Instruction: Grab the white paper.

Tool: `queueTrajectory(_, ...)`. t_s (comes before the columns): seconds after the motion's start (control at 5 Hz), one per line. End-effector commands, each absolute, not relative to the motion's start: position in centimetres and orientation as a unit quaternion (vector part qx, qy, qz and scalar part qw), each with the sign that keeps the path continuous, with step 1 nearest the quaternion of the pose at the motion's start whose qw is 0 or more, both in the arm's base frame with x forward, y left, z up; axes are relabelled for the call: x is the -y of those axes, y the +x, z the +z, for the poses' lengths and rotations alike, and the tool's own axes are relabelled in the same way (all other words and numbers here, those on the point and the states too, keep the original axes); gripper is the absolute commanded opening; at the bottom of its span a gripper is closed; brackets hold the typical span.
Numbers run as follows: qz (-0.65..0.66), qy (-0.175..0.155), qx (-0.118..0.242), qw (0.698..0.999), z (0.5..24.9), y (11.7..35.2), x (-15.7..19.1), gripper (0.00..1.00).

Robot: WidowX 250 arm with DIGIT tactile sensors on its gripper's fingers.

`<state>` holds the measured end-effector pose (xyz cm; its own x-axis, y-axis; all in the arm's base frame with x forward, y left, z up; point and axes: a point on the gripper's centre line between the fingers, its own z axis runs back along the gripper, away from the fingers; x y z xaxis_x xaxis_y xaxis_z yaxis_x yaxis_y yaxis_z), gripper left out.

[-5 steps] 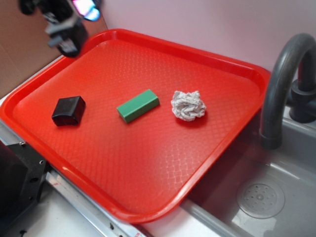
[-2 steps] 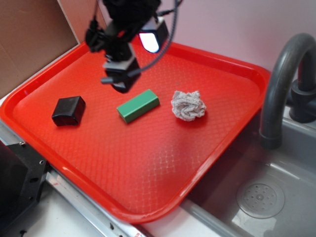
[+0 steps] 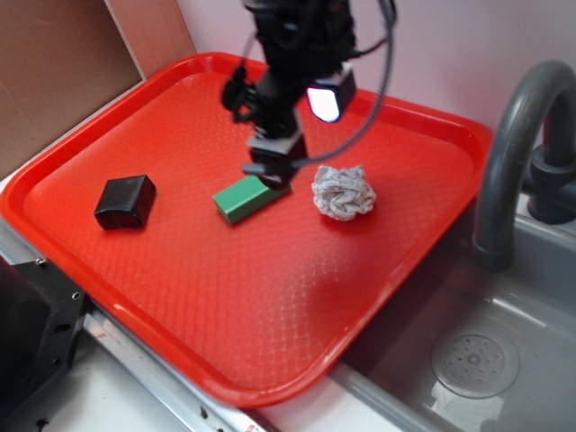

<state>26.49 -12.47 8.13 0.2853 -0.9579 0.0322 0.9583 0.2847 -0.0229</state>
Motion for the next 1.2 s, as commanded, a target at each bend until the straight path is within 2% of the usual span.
queueTrajectory(0.0, -0.628, -0.004, -0.018, 0.778, 5.4, 27.3, 14.5, 1.00)
queueTrajectory(0.4, -0.647, 0.002, -0.061, 0.760, 2.1, 26.4, 14.1, 1.00)
queueTrajectory(0.6, -0.642, 0.014, -0.078, 0.762, 1.3, 26.1, 14.1, 0.00)
queueTrajectory(0.8, -0.635, 0.017, -0.082, 0.768, 1.2, 26.2, 13.7, 0.00)
queueTrajectory(1.0, -0.605, 0.023, -0.075, 0.793, 2.2, 26.1, 12.9, 0.00)
